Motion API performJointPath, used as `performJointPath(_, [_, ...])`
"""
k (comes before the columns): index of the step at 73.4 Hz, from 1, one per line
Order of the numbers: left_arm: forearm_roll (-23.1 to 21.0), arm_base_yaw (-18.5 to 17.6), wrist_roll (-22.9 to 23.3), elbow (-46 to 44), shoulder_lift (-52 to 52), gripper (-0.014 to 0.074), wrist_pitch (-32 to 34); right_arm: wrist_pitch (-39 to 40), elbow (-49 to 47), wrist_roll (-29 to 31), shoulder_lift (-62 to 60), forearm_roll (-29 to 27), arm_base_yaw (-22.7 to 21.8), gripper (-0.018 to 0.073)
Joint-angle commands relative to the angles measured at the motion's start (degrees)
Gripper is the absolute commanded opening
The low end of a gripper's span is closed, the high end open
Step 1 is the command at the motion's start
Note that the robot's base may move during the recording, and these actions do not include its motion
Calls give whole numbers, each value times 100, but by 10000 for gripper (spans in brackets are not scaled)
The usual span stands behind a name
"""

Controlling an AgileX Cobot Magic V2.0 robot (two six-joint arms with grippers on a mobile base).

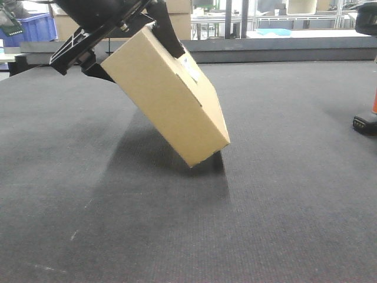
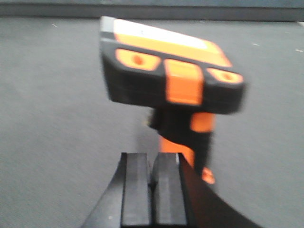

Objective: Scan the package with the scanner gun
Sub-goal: 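Grasp the orange scanner gun handle with the right gripper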

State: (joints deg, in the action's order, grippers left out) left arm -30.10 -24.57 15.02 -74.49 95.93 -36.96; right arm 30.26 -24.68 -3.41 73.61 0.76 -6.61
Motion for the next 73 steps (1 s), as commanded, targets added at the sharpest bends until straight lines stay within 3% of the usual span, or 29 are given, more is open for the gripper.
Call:
performJointPath(1, [-15,-17,32,-36,-13,-111,53,642,16,-710,290,666,-135,-169])
performJointPath(13, [-15,-17,32,-36,-13,-111,30,1223,16,-1902,603,2285,-763,-169])
performJointPath(21, [-15,-17,32,-36,-13,-111,30,1460,16,-2252,601,3232,-1367,-169])
performJointPath(27, [-15,-17,32,-36,-1,-111,32,1848,16,-2468,649,3635,-1828,-169])
performJointPath(34, [-15,-17,32,-36,-1,-111,32,2510,16,-2636,872,3753,-2218,-169])
performJointPath(50, [-3,-17,32,-36,-1,-111,-14,3191,16,-2664,1607,3766,-2242,-169])
performJointPath(73, [24,-17,32,-36,-1,-111,-160,3249,16,-2664,1648,3525,-2242,-169])
